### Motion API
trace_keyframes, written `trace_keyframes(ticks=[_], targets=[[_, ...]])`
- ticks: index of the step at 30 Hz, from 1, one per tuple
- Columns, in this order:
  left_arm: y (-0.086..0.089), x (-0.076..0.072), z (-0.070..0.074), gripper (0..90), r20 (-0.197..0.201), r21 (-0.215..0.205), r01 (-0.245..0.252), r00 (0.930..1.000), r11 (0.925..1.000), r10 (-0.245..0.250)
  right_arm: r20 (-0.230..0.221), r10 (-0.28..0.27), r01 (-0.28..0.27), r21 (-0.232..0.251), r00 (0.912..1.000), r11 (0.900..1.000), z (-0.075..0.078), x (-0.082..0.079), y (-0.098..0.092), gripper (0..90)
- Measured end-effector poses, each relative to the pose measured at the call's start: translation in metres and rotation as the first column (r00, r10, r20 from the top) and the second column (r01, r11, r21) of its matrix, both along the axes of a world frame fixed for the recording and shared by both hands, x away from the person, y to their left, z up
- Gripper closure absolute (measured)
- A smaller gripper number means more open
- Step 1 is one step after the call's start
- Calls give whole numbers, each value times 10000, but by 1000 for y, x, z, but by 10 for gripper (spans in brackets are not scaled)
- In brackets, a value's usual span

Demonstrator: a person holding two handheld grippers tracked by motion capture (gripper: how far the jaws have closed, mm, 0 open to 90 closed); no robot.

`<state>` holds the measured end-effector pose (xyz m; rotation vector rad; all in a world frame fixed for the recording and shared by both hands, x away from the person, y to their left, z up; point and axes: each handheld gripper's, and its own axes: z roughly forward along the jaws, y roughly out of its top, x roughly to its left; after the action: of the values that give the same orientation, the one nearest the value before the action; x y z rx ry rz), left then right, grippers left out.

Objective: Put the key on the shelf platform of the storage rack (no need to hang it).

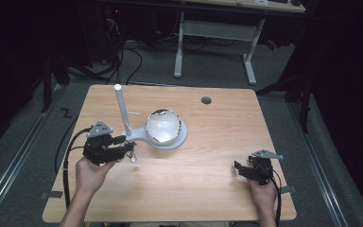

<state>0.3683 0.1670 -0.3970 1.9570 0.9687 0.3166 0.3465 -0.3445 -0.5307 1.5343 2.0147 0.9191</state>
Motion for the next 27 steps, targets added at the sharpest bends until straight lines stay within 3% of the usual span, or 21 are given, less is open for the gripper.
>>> trace_keyframes(ticks=[27], targets=[[-23,26,42,552,713,-141,574,9959,9983,-562,7,4,-4,59,10000,10000,0,0,-1,301]])
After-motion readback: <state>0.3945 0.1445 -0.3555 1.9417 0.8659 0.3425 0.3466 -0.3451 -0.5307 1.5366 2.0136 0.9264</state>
